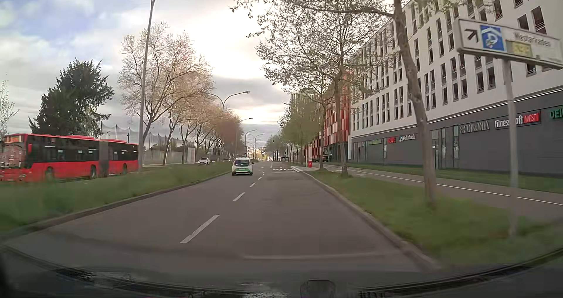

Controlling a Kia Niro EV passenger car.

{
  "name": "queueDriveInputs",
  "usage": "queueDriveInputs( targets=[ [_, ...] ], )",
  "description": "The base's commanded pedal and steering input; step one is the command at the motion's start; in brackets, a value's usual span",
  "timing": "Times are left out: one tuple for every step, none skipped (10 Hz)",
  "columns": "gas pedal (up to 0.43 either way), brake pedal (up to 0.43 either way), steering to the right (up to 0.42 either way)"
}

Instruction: Follow the waypoints while adhering to traffic rules and regulations

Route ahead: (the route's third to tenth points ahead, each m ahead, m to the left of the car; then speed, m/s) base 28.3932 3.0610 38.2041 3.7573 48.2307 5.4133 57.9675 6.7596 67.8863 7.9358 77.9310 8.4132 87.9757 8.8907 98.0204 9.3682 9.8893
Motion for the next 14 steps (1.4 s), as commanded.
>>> queueDriveInputs(
  targets=[
    [0.098, 0.0, -0.006],
    [0.098, 0.0, -0.006],
    [0.098, 0.0, -0.006],
    [0.098, 0.0, -0.006],
    [0.098, 0.0, -0.006],
    [0.098, 0.0, -0.006],
    [0.098, 0.0, -0.006],
    [0.098, 0.0, -0.006],
    [0.098, 0.0, -0.006],
    [0.098, 0.0, -0.006],
    [0.098, 0.0, -0.006],
    [0.098, 0.0, -0.006],
    [0.098, 0.0, -0.006],
    [0.098, 0.0, -0.006]
  ],
)
